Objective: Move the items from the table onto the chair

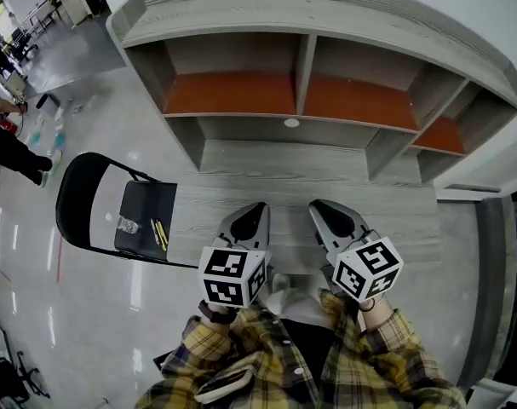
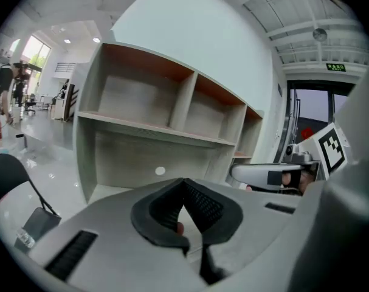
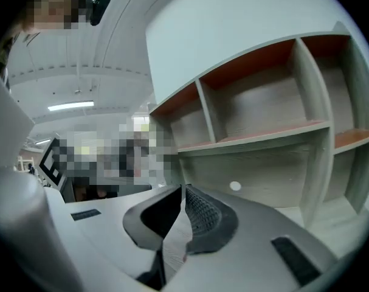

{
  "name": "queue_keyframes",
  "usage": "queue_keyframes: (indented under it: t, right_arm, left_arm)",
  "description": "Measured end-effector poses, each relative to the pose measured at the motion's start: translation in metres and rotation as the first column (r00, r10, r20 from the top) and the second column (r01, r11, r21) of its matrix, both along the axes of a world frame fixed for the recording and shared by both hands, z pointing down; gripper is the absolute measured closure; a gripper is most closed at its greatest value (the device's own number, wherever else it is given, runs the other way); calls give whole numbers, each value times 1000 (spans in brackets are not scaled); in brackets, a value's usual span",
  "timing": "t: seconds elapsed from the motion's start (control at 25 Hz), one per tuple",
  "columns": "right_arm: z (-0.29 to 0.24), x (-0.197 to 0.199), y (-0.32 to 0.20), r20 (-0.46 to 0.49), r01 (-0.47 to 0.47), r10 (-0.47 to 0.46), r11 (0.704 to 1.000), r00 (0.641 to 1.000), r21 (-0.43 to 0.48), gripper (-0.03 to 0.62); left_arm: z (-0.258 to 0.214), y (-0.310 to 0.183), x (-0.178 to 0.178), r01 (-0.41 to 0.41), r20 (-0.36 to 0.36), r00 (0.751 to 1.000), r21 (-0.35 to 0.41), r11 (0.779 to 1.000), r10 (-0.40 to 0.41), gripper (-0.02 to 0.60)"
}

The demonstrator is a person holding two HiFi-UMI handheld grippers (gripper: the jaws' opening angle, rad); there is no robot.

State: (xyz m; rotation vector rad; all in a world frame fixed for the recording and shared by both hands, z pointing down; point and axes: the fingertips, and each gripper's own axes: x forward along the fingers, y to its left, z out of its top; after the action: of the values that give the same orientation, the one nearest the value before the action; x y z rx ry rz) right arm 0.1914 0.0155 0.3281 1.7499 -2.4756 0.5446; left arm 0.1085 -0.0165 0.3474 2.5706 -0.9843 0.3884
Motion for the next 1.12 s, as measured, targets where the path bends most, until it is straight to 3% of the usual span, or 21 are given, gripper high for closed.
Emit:
queue_keyframes:
  t: [0.2, 0.44, 0.84, 1.12]
  right_arm:
    - [5, 46, 29, 10, -133, 133, 991, 991, -3, 576]
    - [6, 64, 44, -17, -213, 212, 977, 977, -6, 577]
    - [1, 66, 42, -36, -213, 213, 977, 976, 7, 577]
    - [6, 71, 45, -61, -181, 181, 983, 982, 9, 577]
  left_arm:
    - [-6, 14, 40, -93, 12, 996, 26, 995, 93, 578]
    - [-10, 26, 62, -158, 5, 987, 46, 986, 158, 578]
    - [-16, 28, 72, -193, 11, 981, 77, 978, 193, 578]
    - [-17, 27, 72, -159, 6, 987, 84, 984, 159, 578]
